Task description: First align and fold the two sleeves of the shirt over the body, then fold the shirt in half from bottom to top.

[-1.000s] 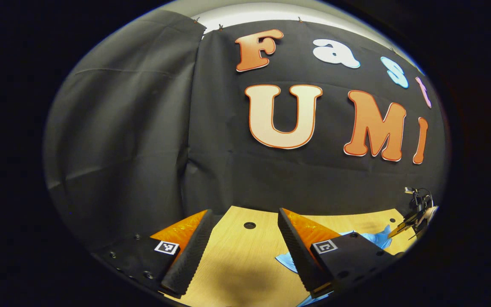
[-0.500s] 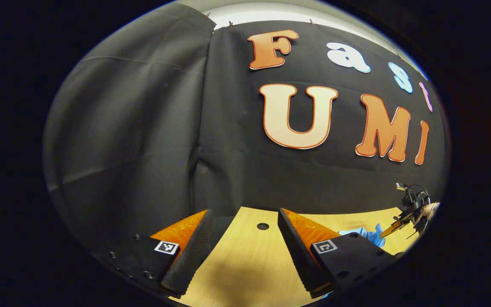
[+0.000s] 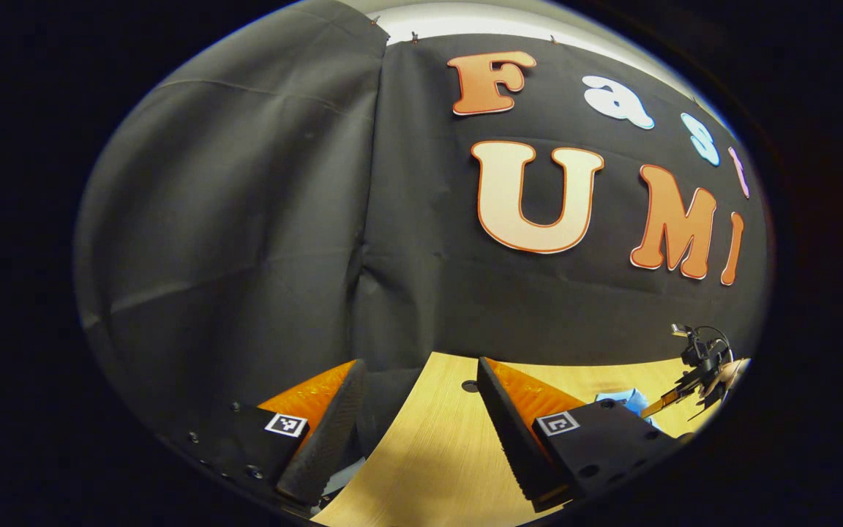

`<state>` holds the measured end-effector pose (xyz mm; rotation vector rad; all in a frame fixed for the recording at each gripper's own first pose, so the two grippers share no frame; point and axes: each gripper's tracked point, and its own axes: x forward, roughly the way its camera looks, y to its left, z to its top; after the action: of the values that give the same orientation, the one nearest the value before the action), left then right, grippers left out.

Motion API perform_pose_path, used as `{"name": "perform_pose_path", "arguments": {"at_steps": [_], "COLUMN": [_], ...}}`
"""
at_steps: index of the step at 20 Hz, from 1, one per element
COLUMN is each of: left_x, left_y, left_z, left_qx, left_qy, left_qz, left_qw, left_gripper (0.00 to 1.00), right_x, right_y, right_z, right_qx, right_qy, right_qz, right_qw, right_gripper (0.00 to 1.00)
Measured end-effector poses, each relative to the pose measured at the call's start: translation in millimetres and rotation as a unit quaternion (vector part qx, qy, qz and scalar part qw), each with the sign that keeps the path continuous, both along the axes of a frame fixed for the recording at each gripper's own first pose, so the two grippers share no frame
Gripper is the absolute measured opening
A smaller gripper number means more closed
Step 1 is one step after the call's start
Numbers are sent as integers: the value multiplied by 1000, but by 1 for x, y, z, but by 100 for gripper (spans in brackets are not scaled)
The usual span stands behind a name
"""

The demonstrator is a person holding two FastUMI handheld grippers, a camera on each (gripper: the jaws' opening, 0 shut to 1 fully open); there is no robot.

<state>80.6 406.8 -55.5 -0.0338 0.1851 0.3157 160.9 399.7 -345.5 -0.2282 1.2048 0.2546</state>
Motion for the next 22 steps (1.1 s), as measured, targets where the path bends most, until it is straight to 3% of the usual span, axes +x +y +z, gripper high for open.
{"name": "perform_pose_path", "arguments": {"at_steps": [3,5,9,10,14,18,22], "left_x": [2,6,13,14,27,42,63], "left_y": [-1,-7,-20,-26,-51,-84,-131], "left_z": [-3,-2,-1,-3,-5,-10,-31], "left_qx": [-4,-5,-6,-10,-25,-9,-30], "left_qy": [2,3,3,5,4,19,44], "left_qz": [-5,-10,-19,-24,-39,-53,-81], "left_qw": [1000,1000,1000,1000,999,998,995], "left_gripper": [98,98,98,98,98,98,98], "right_x": [-9,-19,-25,-23,-14,-8,-7], "right_y": [23,40,41,36,7,-31,-63], "right_z": [2,8,21,26,51,83,118], "right_qx": [43,75,81,77,68,54,75], "right_qy": [12,17,2,-7,-53,-101,-136], "right_qz": [4,9,21,18,-13,-29,-56], "right_qw": [999,997,996,997,996,993,986], "right_gripper": [11,29,76,100,99,99,98]}}
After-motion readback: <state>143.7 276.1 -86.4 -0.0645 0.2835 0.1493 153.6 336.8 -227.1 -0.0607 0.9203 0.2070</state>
